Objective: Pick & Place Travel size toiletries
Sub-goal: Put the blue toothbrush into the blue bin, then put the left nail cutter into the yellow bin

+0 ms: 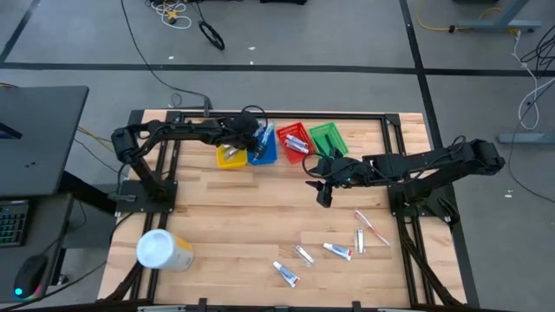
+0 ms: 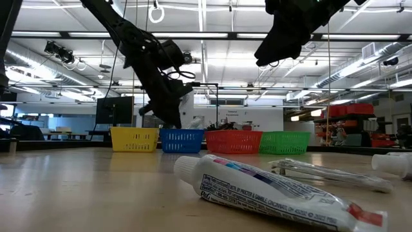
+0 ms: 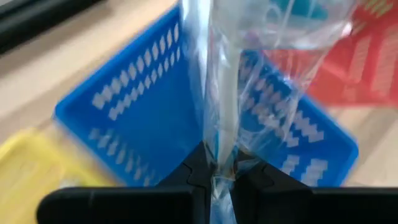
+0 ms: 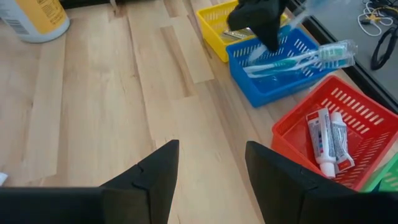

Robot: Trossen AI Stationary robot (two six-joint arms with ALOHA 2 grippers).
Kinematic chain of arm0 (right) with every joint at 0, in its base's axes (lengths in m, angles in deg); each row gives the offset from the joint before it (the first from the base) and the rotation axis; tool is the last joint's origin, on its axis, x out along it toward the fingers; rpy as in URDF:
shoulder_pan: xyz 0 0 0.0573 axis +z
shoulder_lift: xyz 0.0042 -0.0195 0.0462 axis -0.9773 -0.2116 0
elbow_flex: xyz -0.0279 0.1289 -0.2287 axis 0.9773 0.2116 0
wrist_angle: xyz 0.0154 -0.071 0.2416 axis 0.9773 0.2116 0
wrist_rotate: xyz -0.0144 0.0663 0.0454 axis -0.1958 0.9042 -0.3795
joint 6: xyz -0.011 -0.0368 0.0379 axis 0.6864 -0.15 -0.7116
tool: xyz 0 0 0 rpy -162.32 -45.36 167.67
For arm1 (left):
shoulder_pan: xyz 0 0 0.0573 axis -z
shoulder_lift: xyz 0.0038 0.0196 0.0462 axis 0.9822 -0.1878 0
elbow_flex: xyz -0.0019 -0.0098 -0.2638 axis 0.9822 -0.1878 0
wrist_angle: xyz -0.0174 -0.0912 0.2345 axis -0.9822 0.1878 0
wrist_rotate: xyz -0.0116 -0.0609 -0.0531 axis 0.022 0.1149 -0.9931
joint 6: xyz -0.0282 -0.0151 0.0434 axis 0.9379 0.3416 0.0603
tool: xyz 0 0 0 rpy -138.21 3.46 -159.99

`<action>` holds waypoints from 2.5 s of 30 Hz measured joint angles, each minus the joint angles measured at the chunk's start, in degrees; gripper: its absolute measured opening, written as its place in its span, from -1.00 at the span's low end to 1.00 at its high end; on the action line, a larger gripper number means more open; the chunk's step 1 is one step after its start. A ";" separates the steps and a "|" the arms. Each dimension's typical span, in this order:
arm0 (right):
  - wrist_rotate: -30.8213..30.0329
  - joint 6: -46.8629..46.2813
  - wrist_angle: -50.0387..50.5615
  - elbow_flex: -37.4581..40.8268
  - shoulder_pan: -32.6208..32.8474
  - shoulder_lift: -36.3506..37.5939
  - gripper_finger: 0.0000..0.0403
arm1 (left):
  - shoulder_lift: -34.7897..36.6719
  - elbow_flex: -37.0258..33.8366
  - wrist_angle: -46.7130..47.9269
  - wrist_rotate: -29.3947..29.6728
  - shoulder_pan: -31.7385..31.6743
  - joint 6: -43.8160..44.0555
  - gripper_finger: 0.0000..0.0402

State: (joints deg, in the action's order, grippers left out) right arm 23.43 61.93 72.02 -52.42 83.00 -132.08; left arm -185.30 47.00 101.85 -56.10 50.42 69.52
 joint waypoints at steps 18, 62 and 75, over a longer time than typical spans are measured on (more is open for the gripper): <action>0.00 0.21 1.50 0.00 0.11 -0.04 -0.02 | -2.79 0.96 -1.99 0.24 -0.98 -2.42 -0.39; 1.45 -19.73 3.44 0.02 21.60 -9.27 -0.02 | 13.97 0.97 -8.81 5.59 52.77 -14.04 -0.16; 3.54 -25.80 8.82 0.00 25.37 -12.28 -0.02 | 3.11 0.96 -16.99 6.20 55.53 -12.31 -0.16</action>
State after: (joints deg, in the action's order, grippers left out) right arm 26.97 36.14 80.83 -52.42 108.36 -144.36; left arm -182.19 47.96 84.86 -49.89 105.95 57.21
